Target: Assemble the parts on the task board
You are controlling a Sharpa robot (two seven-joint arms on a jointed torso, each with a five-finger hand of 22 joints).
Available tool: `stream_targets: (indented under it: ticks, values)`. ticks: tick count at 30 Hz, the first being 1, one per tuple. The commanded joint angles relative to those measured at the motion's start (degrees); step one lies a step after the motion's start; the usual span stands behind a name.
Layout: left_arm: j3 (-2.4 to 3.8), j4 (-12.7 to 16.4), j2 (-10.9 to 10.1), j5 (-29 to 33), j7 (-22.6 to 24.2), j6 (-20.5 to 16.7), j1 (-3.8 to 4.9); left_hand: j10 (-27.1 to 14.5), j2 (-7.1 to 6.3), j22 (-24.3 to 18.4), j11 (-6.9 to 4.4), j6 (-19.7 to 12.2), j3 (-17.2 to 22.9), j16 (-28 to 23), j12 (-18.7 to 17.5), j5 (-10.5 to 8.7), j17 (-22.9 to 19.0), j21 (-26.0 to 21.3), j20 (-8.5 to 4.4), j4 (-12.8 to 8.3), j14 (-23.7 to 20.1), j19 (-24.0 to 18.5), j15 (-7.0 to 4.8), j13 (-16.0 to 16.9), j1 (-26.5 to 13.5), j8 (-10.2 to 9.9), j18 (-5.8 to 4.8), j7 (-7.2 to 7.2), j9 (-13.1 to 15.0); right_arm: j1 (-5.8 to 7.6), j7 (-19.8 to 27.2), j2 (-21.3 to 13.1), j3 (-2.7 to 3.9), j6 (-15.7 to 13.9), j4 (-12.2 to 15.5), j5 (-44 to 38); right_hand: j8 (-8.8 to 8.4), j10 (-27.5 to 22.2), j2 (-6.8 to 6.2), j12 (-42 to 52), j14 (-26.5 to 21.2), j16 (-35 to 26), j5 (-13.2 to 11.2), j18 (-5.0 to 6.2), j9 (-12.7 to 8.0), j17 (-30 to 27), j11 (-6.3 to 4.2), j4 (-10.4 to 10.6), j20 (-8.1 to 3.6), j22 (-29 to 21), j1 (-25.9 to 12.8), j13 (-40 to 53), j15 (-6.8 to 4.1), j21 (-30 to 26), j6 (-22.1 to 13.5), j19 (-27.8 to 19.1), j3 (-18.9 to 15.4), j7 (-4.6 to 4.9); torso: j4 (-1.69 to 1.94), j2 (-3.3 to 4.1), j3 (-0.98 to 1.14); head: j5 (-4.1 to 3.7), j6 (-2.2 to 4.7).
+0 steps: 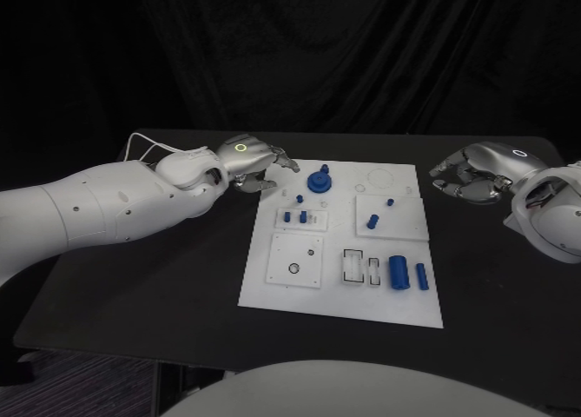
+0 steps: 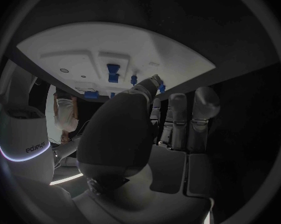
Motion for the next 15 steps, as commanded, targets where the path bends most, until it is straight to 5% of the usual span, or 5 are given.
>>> stream_targets:
  ticks: [1,4,8,11,15]
  values:
    - [0.04,1.2,-2.1,8.6,3.3,-11.7,-0.09,-1.9,0.87,1.2,0.57,2.8,-1.7,-9.7,3.5,-1.32,-7.4,-15.5,1.02,5.9,-11.4,-12.0,1.22,0.5,-3.7,0.4,2.11,1.95,-0.8,0.36,0.1,-0.1,0.05,-1.8,0.7,-0.1,-0.19,-3.2,-0.80,-4.1,0.9,-2.4,-0.6,1.28,-0.1,-3.4,0.08,-0.6,0.46,9.0,0.2,-12.9,0.52,-3.7,0.4,-1.3,0.2,0.10,-0.01,-0.03,-0.04,-0.18,-0.01]
    - [0.03,2.4,-4.5,16.1,7.9,-13.1,-0.08,-5.3,2.79,-1.7,3.55,3.8,-4.8,-19.0,5.1,-2.76,-12.0,-25.6,2.51,7.8,-20.4,-21.1,5.28,-0.6,-10.9,-0.1,1.64,5.78,-1.8,1.29,0.4,0.3,0.06,-2.2,1.0,-0.1,-0.20,-11.5,-1.88,-13.2,0.1,-4.0,-1.6,1.70,-0.1,-5.4,0.56,-0.9,0.81,8.2,0.5,-24.6,0.99,-6.3,0.6,-2.3,0.9,0.49,-0.04,-0.04,-0.06,-0.09,-0.01]
    - [0.02,4.1,-7.1,25.1,13.3,-11.5,-0.09,-11.2,4.78,-6.0,3.95,2.6,-7.6,-30.0,4.0,0.25,-20.5,-35.2,3.80,7.9,-29.8,-30.1,8.43,-5.0,-15.0,-0.6,-0.03,5.86,-3.4,2.40,1.2,1.4,0.06,-2.5,1.1,-0.1,-0.32,-23.8,-3.62,-25.5,-0.5,-5.0,-2.2,2.02,-0.2,-6.8,1.25,-1.1,1.30,7.6,1.1,-37.7,1.51,-8.4,0.6,-3.0,2.2,0.89,-0.03,-0.04,-0.10,-0.24,-0.01]
    - [0.02,5.9,-8.8,34.9,17.6,-8.4,-0.10,-13.8,7.80,-17.8,0.83,-0.5,-13.5,-43.2,0.7,3.75,-32.7,-49.7,4.55,8.3,-36.3,-39.3,7.86,-15.8,-15.3,-0.9,1.02,6.48,-8.1,2.84,2.2,2.7,0.06,-2.5,0.8,-0.2,0.76,-28.9,-4.58,-29.8,-1.1,-5.8,-2.3,2.28,0.4,-7.9,2.20,-1.5,1.80,7.1,1.7,-39.8,2.23,-10.4,2.6,-3.7,3.2,1.17,-0.03,0.01,-0.03,-0.41,-0.01]
    - [0.01,7.5,-9.9,51.9,22.6,-0.8,-0.37,-23.1,11.42,-27.7,-2.61,-7.4,-22.0,-59.5,-10.7,7.90,-44.1,-51.5,5.33,8.5,-53.1,-48.0,7.06,-25.5,-15.9,-1.5,2.38,6.11,-12.6,2.73,3.3,4.9,0.06,-1.2,-0.4,-2.0,0.85,-36.1,-5.24,-35.8,-2.7,-7.2,-2.4,2.72,1.0,-9.8,3.72,-2.0,2.89,6.2,1.9,-43.1,3.62,-13.9,2.7,-5.3,3.7,1.69,-0.02,-0.04,-0.12,-0.78,-0.01]
